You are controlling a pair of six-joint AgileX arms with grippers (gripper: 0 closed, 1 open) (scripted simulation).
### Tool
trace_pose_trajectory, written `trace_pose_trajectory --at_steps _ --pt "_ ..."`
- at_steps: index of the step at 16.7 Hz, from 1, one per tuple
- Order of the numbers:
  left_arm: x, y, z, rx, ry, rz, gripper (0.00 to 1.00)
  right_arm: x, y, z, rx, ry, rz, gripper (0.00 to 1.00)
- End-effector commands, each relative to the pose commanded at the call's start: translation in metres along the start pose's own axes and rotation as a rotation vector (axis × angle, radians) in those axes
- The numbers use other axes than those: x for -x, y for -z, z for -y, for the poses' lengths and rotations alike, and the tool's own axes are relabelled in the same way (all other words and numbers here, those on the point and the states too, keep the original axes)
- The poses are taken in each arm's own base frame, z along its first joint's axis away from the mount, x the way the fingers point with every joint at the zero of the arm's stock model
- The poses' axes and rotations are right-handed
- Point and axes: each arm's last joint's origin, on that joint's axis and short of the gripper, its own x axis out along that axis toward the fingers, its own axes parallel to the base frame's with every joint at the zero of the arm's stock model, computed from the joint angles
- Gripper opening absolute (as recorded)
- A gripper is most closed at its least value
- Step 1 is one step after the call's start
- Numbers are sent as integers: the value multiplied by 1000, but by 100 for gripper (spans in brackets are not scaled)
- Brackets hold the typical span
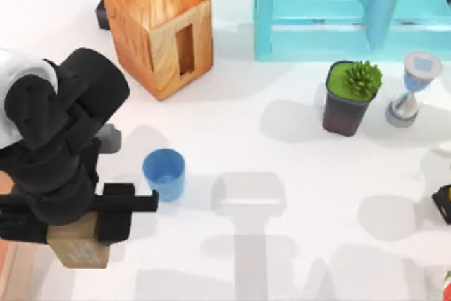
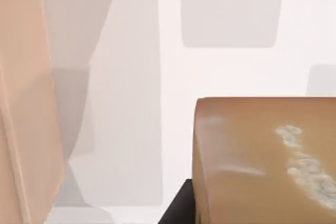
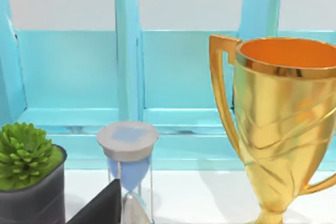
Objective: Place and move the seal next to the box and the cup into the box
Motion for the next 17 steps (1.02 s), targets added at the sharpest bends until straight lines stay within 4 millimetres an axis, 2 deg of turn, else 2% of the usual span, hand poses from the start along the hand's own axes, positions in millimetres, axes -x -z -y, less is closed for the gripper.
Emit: trace_pose_trajectory --at_steps 3,7,17 --pt "-18 2 -1 1 -2 -4 0 0 0 0 0 0 0 100" --pt "-19 2 -1 1 -2 -5 0 0 0 0 0 0 0 100" --pt "-19 2 -1 1 -2 -5 75 0 0 0 0 0 0 100"
